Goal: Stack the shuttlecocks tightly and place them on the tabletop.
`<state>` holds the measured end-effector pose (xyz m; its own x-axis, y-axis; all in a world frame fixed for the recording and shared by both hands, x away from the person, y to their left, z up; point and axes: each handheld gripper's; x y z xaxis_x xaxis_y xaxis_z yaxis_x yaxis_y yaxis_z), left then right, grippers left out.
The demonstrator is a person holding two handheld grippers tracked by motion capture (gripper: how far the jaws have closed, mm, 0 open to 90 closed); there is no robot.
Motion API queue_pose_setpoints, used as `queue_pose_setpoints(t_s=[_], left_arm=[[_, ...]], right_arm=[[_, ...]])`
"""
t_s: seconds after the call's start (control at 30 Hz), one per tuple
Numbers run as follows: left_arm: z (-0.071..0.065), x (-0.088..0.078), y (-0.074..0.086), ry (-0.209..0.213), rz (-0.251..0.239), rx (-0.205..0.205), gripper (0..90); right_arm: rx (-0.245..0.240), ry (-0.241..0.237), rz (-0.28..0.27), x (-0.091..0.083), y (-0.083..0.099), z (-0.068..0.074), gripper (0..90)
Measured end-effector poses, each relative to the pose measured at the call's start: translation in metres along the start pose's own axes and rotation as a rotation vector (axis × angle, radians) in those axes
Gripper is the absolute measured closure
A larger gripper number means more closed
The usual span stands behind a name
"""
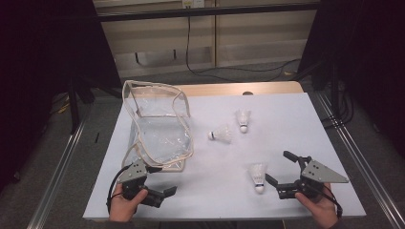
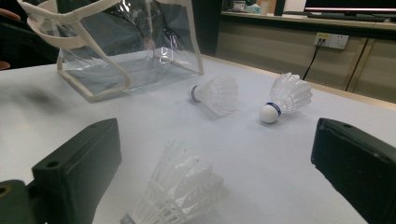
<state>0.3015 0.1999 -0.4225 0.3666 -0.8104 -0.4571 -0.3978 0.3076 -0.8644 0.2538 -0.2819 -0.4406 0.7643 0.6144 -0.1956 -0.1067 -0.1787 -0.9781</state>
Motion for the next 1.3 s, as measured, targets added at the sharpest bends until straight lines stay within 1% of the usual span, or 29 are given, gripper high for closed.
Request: queue_pose_setpoints(t_s=[0.13,0.27,0.33,0.37,0.43,0.57,0.63,0.73,0.8,0.87,1.0,1.1,1.3], left_arm=[[0.000,0.000,0.000,0.000,-0.005,0.012,4.1],[0.001,-0.001,0.000,-0.004,-0.005,0.014,4.3],[0.001,-0.001,0.000,0.001,-0.008,0.010,4.4],[0.001,0.000,0.001,0.004,-0.013,0.009,4.4],[0.002,-0.001,0.001,0.000,-0.005,0.012,4.4],[0.004,0.000,0.002,0.001,-0.007,0.020,4.4],[0.004,0.000,0.002,0.007,-0.017,0.013,4.4],[0.005,-0.001,0.003,0.007,-0.016,0.015,4.4],[0.005,-0.001,0.003,0.007,-0.015,0.018,4.4],[0.006,0.000,0.003,0.010,-0.020,0.018,4.4],[0.006,-0.001,0.003,0.007,-0.017,0.020,4.4],[0.006,-0.001,0.003,0.007,-0.018,0.017,4.4],[0.007,0.000,0.003,0.006,-0.019,0.018,4.4]], right_arm=[[-0.005,0.000,0.003,0.002,-0.001,-0.001,1.2],[0.012,0.004,0.009,0.003,-0.003,-0.006,1.1],[0.019,0.010,0.008,0.004,-0.004,-0.010,1.0],[0.024,0.013,0.017,0.004,-0.004,-0.011,1.0],[0.033,0.018,0.018,0.006,-0.005,-0.015,1.1],[0.036,0.028,0.030,0.010,-0.005,-0.020,1.1],[0.038,0.031,0.037,0.012,-0.005,-0.021,1.2],[0.045,0.022,0.048,0.015,-0.005,-0.021,1.1],[0.038,0.017,0.055,0.017,-0.005,-0.021,1.1],[0.040,0.012,0.065,0.019,-0.006,-0.021,1.1],[0.046,-0.006,0.069,0.023,-0.007,-0.020,0.7],[0.036,-0.016,0.073,0.026,-0.008,-0.020,0.4],[0.033,-0.031,0.094,0.030,-0.007,-0.019,0.4]])
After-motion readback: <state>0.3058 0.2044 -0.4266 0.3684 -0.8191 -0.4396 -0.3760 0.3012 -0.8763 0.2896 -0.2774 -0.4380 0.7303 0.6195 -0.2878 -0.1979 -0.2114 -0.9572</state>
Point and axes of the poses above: each handheld gripper's, and its own axes: x roughly forward along the jaws, y roughly out of its underside, z roughly to its left, and after that the axes turned 4 degrees about -x, right-handed
